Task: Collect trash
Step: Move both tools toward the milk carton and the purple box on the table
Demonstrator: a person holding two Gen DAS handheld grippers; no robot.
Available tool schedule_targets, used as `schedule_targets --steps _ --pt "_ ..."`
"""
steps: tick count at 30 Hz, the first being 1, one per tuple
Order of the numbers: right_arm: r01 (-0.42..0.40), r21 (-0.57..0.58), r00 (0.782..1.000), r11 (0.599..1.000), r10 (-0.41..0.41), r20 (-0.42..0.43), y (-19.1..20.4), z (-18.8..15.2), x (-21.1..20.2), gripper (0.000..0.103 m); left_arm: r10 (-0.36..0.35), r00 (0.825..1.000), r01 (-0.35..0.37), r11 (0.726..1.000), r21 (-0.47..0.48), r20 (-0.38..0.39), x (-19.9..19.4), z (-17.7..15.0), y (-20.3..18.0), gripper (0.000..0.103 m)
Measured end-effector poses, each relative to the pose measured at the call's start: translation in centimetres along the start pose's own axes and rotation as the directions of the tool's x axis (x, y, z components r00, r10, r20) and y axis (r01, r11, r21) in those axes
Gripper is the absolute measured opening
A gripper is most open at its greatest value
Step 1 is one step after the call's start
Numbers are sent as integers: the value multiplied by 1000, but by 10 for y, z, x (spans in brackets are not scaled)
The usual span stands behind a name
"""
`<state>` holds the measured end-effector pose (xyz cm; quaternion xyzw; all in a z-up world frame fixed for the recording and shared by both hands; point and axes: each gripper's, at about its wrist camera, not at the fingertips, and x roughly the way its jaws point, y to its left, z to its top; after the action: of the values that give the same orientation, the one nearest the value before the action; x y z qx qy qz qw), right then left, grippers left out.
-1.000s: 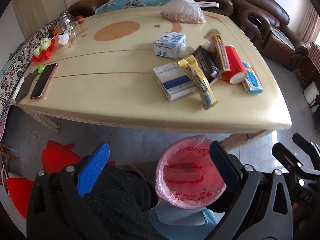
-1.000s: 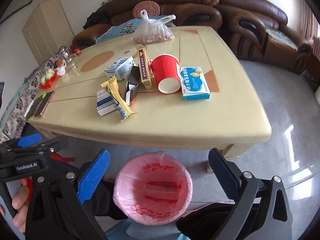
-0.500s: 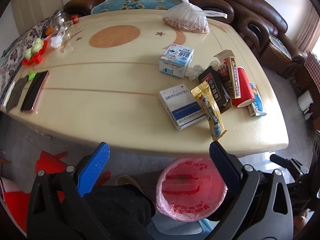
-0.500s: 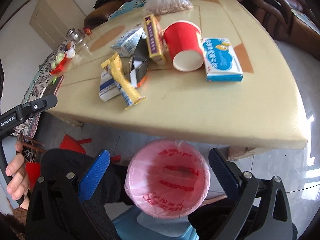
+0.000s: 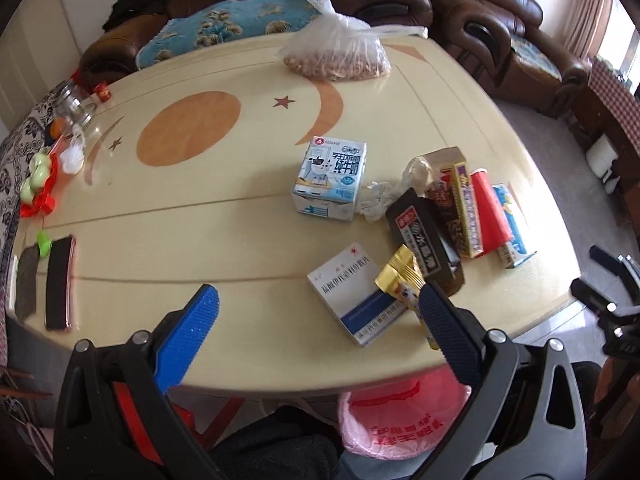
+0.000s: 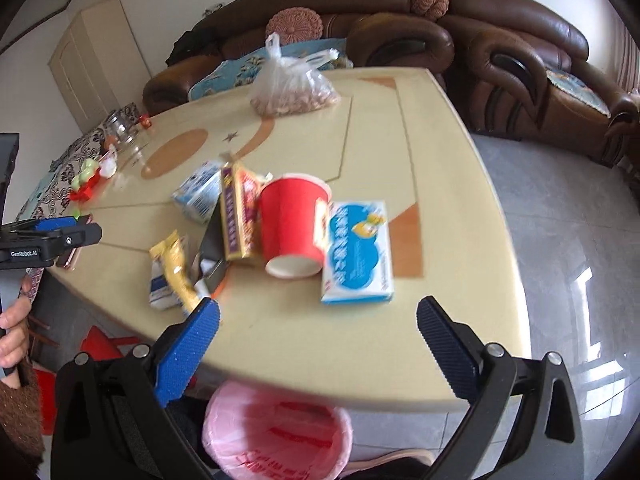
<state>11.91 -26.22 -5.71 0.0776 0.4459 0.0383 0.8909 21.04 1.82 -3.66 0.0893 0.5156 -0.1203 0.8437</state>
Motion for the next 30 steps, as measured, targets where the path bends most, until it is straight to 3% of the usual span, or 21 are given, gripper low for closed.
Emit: schedule_targets --steps 5,8,12,18,30 --pt "39 3 999 999 -39 8 -17 23 10 97 56 998 -54 995 84 -17 22 32 0 98" --pt "34 -25 999 999 -33 19 -15 32 13 97 55 998 -50 991 121 -37 37 49 -1 98" --pt "119 -108 992 987 -114 50 -1 43 22 97 54 997 -43 985 167 -63 55 64 -7 98" --pt "-26 -123 1000 992 27 6 12 55 46 97 84 994 -65 969 239 -72 79 82 -20 98" --pt "-118 -168 993 979 112 -44 40 62 79 97 86 990 -51 960 277 -114 108 103 -26 98"
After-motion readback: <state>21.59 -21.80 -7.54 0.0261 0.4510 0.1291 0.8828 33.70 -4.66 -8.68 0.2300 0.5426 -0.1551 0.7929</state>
